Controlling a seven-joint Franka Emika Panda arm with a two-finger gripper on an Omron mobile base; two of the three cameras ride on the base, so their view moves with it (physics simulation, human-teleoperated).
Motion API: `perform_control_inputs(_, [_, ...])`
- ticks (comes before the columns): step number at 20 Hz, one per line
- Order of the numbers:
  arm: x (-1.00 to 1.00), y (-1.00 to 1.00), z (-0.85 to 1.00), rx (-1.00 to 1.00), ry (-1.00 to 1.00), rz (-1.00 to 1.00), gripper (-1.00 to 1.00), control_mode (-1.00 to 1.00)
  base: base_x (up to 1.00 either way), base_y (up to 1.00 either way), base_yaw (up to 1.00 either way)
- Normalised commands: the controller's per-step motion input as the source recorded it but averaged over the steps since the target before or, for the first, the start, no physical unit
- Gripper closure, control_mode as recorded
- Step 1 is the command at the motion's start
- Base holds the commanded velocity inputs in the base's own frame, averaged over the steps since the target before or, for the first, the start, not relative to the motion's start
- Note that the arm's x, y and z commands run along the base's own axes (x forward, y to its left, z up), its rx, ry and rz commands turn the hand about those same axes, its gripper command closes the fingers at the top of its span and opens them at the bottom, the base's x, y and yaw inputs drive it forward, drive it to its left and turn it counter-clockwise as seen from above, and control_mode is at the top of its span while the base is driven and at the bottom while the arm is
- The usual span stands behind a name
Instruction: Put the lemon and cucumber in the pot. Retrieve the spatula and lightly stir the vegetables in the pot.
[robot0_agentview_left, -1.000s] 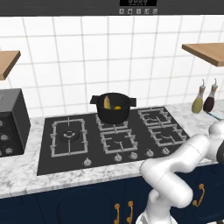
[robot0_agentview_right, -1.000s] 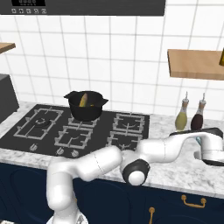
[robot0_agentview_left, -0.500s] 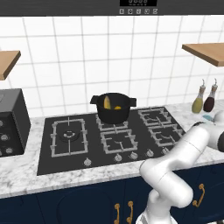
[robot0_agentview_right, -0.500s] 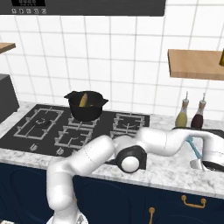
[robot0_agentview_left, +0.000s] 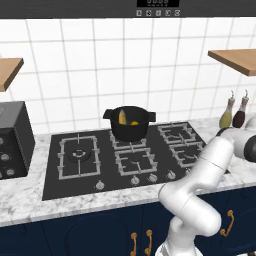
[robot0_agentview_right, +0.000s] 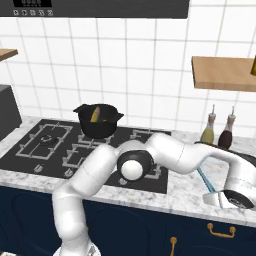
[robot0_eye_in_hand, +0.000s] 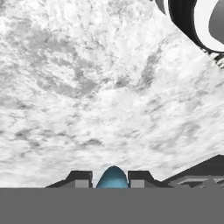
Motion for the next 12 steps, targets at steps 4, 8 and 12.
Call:
perform_control_inputs(4, [-0.03,0.58,0.89,0.02,-0.04,0.03,1.0,-1.0,0.0,0.0,0.0])
perform_control_inputs(8, [0.0,0.65,0.97,-0.01,-0.04,0.03,1.0,-1.0,0.0,0.0,0.0])
perform_control_inputs(12, [-0.03,0.98,0.56,-0.26,-0.17,0.21,1.0,-1.0,0.0,0.0,0.0])
